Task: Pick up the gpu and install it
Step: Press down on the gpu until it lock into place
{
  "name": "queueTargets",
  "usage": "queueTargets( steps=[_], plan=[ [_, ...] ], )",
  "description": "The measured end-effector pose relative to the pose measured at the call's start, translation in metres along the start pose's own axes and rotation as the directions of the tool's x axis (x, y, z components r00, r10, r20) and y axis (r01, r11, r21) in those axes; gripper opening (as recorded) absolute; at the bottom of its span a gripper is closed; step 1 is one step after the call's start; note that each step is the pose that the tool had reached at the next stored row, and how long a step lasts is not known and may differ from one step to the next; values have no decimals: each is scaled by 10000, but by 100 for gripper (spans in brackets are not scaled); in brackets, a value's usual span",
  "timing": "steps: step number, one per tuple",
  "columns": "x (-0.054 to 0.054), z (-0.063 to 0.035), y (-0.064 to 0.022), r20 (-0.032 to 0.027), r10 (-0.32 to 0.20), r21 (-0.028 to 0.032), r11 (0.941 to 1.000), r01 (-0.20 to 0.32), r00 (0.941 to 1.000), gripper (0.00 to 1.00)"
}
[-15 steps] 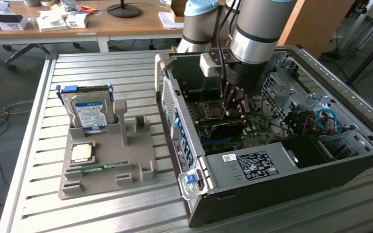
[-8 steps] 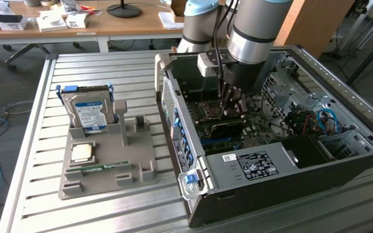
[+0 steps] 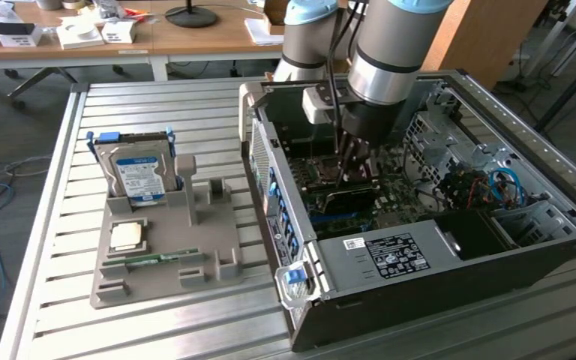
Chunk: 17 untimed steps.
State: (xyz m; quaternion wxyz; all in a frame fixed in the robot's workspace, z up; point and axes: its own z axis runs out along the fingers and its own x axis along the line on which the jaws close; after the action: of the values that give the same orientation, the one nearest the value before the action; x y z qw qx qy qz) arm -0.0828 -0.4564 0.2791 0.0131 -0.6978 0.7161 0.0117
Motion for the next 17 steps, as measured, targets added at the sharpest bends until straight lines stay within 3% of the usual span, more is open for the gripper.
queueTargets(
  steps=[17],
  plan=[
    [-14,62,16,-1,1,-1,10000,-1,10000,11]
  ],
)
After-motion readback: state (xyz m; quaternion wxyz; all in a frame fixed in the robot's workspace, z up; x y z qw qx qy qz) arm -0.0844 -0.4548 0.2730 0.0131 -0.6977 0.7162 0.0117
